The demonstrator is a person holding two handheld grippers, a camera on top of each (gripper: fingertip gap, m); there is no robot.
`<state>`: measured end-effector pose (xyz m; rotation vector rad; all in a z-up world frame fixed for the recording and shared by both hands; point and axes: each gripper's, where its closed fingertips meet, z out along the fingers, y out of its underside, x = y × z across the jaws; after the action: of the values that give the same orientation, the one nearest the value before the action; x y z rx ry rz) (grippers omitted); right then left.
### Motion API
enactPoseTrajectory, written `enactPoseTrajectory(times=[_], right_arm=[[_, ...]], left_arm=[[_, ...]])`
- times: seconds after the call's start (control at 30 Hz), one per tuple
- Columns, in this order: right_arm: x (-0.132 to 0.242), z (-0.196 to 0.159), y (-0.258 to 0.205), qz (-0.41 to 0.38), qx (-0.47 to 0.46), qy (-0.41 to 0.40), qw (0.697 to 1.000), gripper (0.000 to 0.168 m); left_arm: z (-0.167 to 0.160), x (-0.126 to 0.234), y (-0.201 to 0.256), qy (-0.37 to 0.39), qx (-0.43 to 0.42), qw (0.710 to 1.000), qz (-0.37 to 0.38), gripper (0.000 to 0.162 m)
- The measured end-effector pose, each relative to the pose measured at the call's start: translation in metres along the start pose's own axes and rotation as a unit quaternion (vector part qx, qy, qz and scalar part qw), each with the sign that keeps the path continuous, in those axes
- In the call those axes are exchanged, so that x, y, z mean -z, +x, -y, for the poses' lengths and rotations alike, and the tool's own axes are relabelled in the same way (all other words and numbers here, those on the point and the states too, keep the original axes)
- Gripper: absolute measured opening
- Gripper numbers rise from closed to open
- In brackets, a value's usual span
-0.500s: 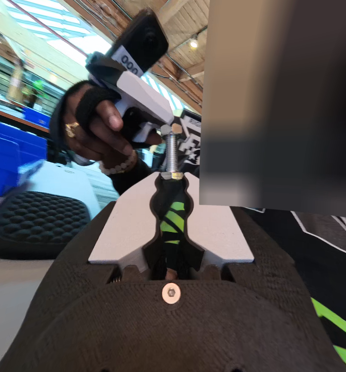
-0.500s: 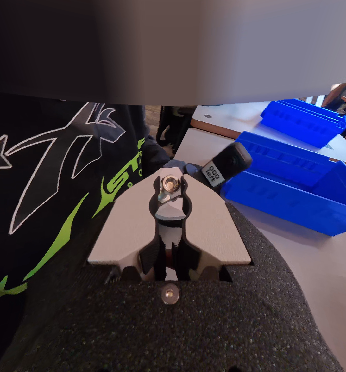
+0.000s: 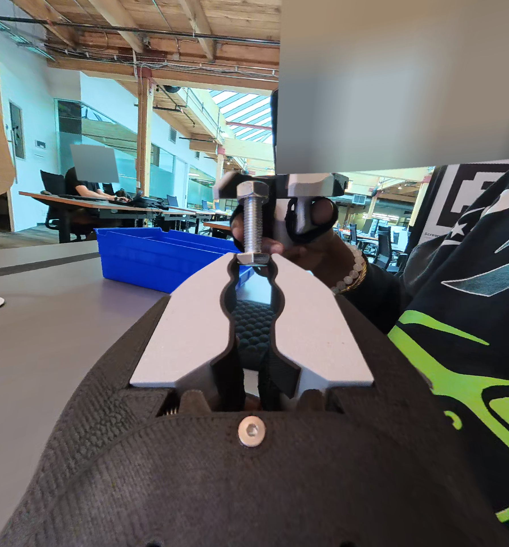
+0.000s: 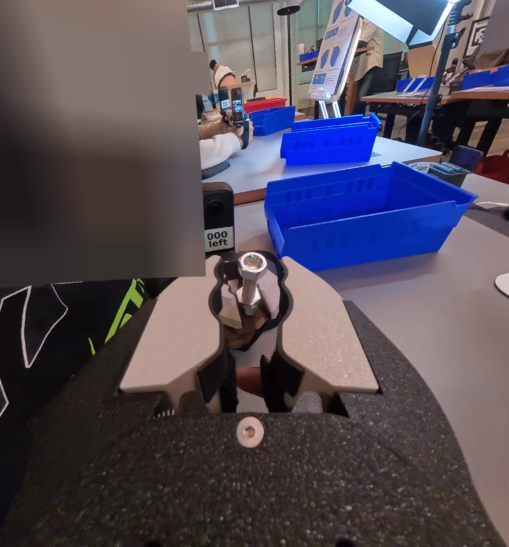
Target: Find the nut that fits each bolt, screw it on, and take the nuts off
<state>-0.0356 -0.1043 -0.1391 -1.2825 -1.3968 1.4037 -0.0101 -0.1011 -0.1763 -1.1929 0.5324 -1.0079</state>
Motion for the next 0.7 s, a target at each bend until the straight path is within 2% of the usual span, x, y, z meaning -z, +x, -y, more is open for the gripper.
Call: enactPoseTrajectory(times=[0.13,0.2,0.33,0.57,0.7], right_arm=[[0.001,-0.002,0.001,-0.002,0.001,-0.005,1.000,0.029],[0.001,-0.002,0.000,0.000,0.001,-0.006,1.000,0.021],[0.003,-0.003,-0.001,0.012,0.011,-0.010,1.000,0.019],[0.013,0.003,-0.023,0.101,0.056,0.002,0.993,0.019],[0.018,0.010,-0.022,0.103,0.067,0.006,0.992,0.019]], left_arm=[[-0.001,0.000,0.000,-0.002,-0.005,1.000,0.002,0.019],[-0.001,0.000,-0.001,-0.001,-0.004,1.000,0.002,0.019],[-0.002,-0.001,0.002,-0.007,0.006,1.000,-0.010,0.018],[-0.004,0.000,0.034,-0.021,0.100,0.985,-0.137,0.018],[-0.006,-0.001,0.039,-0.029,0.092,0.984,-0.150,0.018]])
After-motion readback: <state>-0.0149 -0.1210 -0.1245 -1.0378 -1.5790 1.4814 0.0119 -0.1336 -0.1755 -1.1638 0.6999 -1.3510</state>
